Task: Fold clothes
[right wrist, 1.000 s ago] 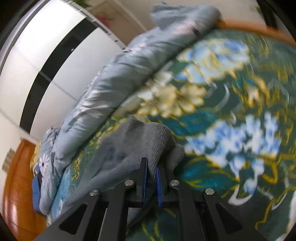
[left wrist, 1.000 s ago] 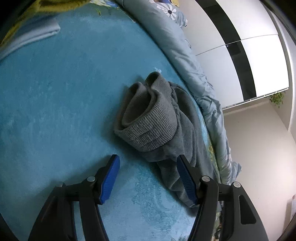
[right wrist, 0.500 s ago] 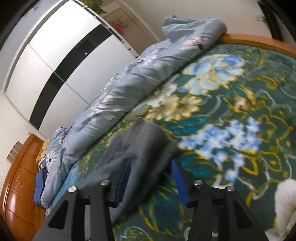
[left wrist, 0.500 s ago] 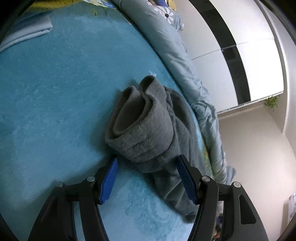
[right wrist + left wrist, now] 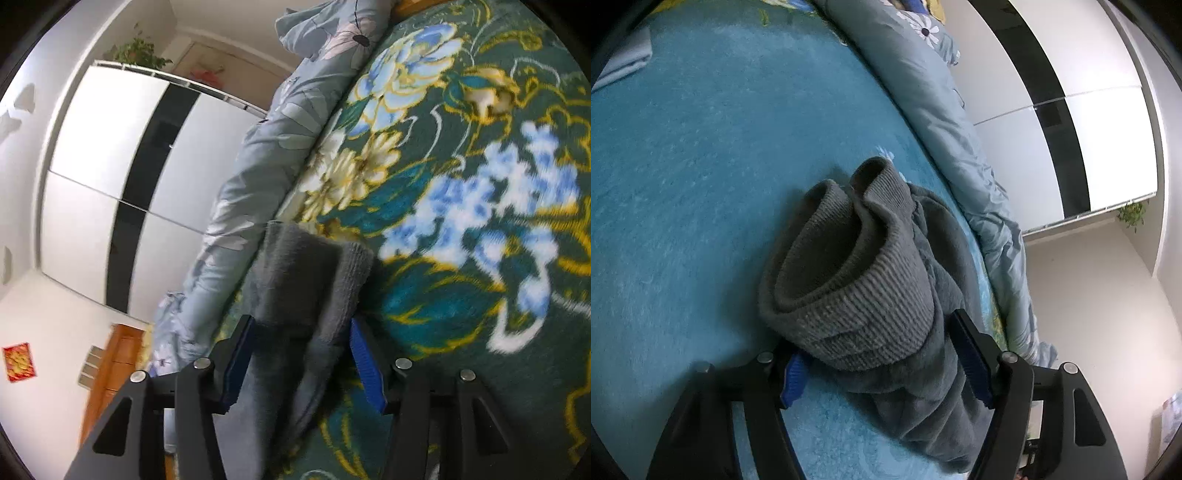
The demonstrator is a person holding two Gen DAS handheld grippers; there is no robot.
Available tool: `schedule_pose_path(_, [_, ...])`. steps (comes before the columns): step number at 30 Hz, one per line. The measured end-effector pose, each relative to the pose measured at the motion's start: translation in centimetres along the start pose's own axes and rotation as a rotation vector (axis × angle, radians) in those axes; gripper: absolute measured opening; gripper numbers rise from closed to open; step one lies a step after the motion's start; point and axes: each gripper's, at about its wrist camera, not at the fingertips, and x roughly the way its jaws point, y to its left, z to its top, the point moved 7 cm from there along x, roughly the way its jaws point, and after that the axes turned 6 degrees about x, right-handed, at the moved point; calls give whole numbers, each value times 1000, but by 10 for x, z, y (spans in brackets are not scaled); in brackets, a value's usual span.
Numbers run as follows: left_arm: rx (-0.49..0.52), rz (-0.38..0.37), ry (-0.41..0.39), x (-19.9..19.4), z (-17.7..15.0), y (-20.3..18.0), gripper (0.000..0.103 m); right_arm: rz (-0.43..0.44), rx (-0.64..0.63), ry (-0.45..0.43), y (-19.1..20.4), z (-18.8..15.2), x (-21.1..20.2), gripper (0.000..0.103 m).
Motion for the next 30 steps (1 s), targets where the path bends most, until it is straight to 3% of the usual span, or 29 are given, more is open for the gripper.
schedule_pose_path(4, [-9,-22,6,0,0,1,71,36,5,-19,1,-2,-11,61])
schedule_pose_path(11, [21,7,-21,0,0,-4,70,-114,-108,34,8,-7,18,63])
schedule_pose_path(12, [21,9,-28,-1,1,-4,68,-123,-115,33,11,-7,21,64])
schedule_pose_path(13, [20,17,-38,-2,2,-3,60,-131,-127,31,13,-8,23,64])
schedule_pose_path(15, [19,31,-56,-4,4,-1,44,-148,-151,26,18,-8,27,61])
schedule_pose_path(16, [15,38,-63,-5,6,0,39,-164,-170,25,20,-9,27,55])
schedule_pose_path(18, [0,42,-71,-7,8,1,34,-195,-204,25,25,-10,28,32])
schedule_pose_path(19, [2,46,-82,-10,10,0,32,-207,-209,30,26,-9,28,14])
schedule_pose_path(24, [-14,-11,-145,-44,17,-15,28,-157,-229,11,44,-7,2,13])
schedule_pose_path(30, [100,-43,-177,-127,-11,-21,28,-81,-296,15,60,-38,-74,13])
